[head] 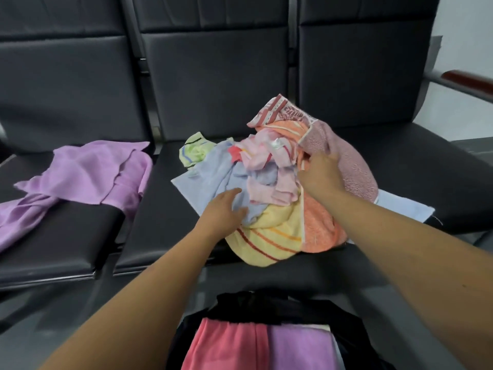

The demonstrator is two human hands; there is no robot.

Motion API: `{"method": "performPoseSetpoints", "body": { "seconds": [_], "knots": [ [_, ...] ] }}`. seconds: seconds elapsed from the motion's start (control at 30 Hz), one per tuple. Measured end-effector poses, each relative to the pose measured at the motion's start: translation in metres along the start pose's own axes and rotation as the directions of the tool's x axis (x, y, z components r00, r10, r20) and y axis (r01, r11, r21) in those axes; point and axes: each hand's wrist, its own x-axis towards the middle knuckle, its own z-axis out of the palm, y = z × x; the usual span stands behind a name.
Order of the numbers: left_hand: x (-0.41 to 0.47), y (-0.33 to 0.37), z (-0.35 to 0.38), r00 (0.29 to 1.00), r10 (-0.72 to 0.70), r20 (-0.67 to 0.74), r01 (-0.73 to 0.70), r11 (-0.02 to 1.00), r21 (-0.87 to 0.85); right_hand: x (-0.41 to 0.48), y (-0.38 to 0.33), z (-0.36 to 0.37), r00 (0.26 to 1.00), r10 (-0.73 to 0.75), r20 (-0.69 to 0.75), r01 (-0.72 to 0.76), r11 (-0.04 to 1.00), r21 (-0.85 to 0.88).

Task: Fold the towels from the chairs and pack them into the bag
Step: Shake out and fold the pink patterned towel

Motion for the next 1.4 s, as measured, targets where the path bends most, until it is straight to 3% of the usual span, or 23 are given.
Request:
{"method": "performPoseSetpoints", "body": {
  "seconds": [0.1, 0.17, 0.27, 0.4, 0.5, 0.6, 0.7, 0.8, 0.9, 0.97, 1.03, 1.13, 1.2, 1.4],
  "knots": [
    [0.017, -0.001, 0.023, 0.999, -0.033, -0.001, 0.033, 0.991, 0.129, 0.013, 0.022, 0.005, 0.975, 0.220, -0.035, -0.222, 0.974, -0.049],
    [0.022, -0.002, 0.029, 1.000, -0.019, -0.014, 0.020, 0.995, 0.100, 0.017, 0.040, 0.011, 0.964, 0.264, -0.015, -0.264, 0.958, -0.114],
    [0.023, -0.002, 0.028, 1.000, -0.007, -0.013, 0.008, 0.995, 0.102, 0.017, 0.054, 0.016, 0.985, 0.164, -0.054, -0.170, 0.976, -0.136],
    [0.018, 0.003, 0.018, 0.999, -0.010, 0.049, 0.004, 0.993, 0.114, 0.010, 0.052, 0.000, 0.983, 0.090, -0.157, -0.090, 0.996, 0.006],
    [0.011, 0.011, 0.000, 0.994, -0.069, 0.090, 0.068, 0.998, 0.017, -0.003, 0.043, -0.024, 0.974, -0.054, -0.220, 0.082, 0.989, 0.120],
    [-0.004, 0.027, -0.024, 0.996, -0.085, 0.006, 0.085, 0.989, -0.121, -0.021, 0.019, -0.057, 0.974, -0.136, -0.183, 0.183, 0.946, 0.268],
    [-0.027, 0.051, -0.044, 0.996, -0.017, -0.082, -0.005, 0.965, -0.264, -0.044, -0.006, -0.090, 0.968, -0.195, -0.157, 0.240, 0.899, 0.366],
    [-0.053, 0.080, -0.063, 0.997, -0.014, -0.074, -0.030, 0.828, -0.560, -0.068, -0.026, -0.118, 0.938, -0.296, -0.183, 0.345, 0.856, 0.385],
    [-0.078, 0.110, -0.080, 0.997, 0.022, 0.075, 0.050, 0.554, -0.831, -0.089, -0.043, -0.140, 0.911, -0.363, -0.194, 0.410, 0.836, 0.365],
    [-0.091, 0.124, -0.082, 0.985, 0.122, 0.125, 0.050, 0.485, -0.873, -0.104, -0.055, -0.149, 0.906, -0.400, -0.142, 0.423, 0.826, 0.372],
    [-0.103, 0.136, -0.080, 0.970, 0.228, 0.084, -0.029, 0.452, -0.892, -0.117, -0.066, -0.154, 0.900, -0.431, -0.058, 0.414, 0.808, 0.420],
    [-0.114, 0.146, -0.082, 0.978, 0.207, -0.031, -0.097, 0.316, -0.944, -0.133, -0.074, -0.162, 0.918, -0.396, -0.010, 0.341, 0.776, 0.531],
    [-0.121, 0.145, -0.089, 0.982, 0.156, -0.105, -0.154, 0.347, -0.925, -0.137, -0.074, -0.168, 0.917, -0.398, -0.010, 0.337, 0.765, 0.549],
    [-0.141, 0.153, -0.139, 0.917, 0.158, -0.367, -0.375, 0.659, -0.652, -0.152, -0.089, -0.203, 0.893, -0.447, 0.052, 0.327, 0.724, 0.608]
  ]
}}
